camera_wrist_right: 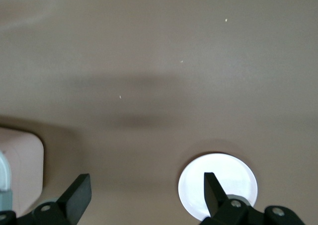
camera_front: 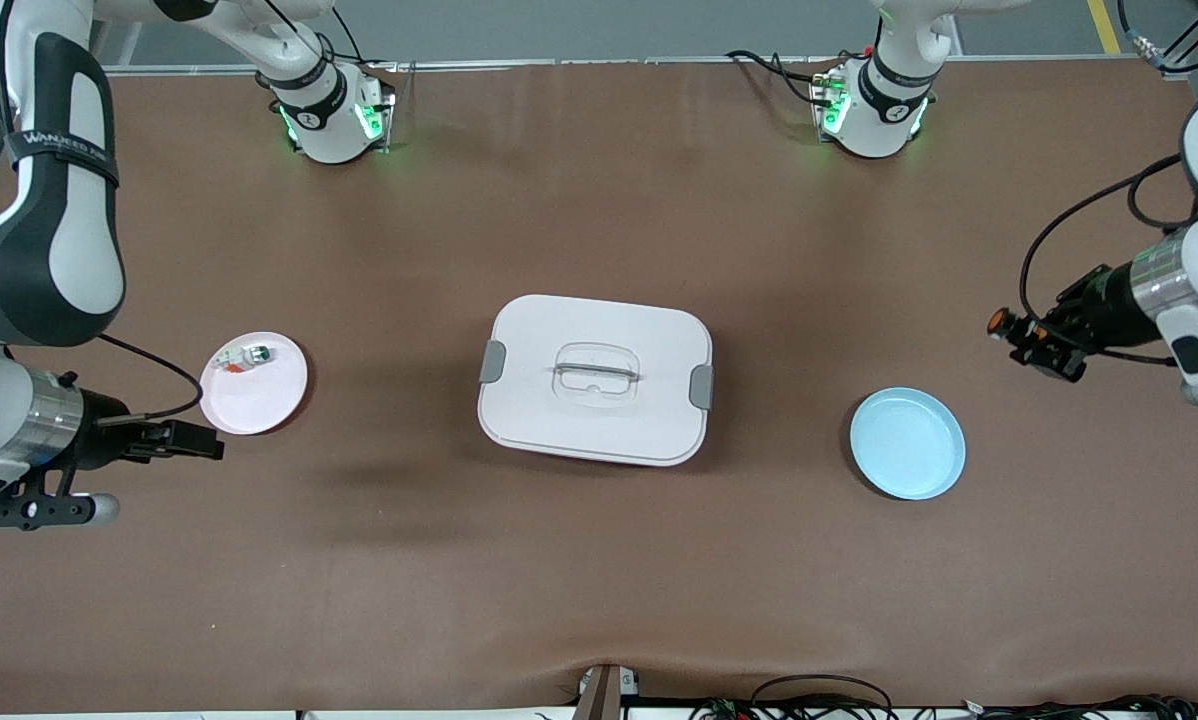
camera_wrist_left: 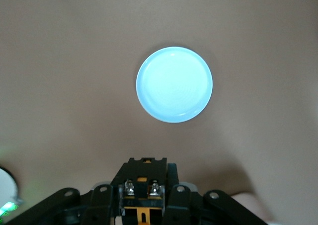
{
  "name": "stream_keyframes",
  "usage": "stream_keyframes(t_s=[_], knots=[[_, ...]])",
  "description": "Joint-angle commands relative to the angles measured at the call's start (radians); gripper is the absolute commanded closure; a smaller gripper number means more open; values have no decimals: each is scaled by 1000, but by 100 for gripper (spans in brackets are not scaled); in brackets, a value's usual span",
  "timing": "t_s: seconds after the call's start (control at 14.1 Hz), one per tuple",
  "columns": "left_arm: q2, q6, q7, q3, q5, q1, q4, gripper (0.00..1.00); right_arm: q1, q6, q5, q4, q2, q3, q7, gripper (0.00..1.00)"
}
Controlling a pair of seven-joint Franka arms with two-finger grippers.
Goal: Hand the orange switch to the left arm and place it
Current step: 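Move the held switch with the left gripper over the blue plate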
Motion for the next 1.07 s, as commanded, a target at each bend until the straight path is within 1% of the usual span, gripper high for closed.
stream_keyframes(t_s=[0.0,0.07,0.21,0.28,0.43,0.5,0.57,0.71,0.85,1.0], knots=[[-17,123,-164,-5,23,-1,-82,100,-15,-75,-31,-17,-39,4,-24,0],[-14,166,-219,-5,23,1,-107,100,-31,-81,-27,-9,-49,3,-25,0],[-11,253,-311,-5,25,-1,-180,100,-28,-103,-32,-9,-71,3,-22,0],[-12,304,-337,-4,25,1,-220,100,-23,-124,-49,-9,-81,1,-22,0],[-5,384,-344,-4,25,1,-282,100,-14,-143,-162,-11,-92,14,-31,0],[6,415,-345,-4,26,2,-300,100,-2,-144,-196,-11,-104,14,-42,0],[24,427,-348,-4,28,2,-304,100,-2,-146,-196,-11,-112,12,-53,0],[67,442,-354,-4,67,-2,-304,100,-2,-176,-195,-11,-132,12,-54,0],[104,496,-411,-5,109,-2,-311,100,-6,-210,-190,-11,-143,14,-51,0],[145,536,-411,-5,123,1,-311,100,-5,-231,-195,-7,-151,14,-51,0]])
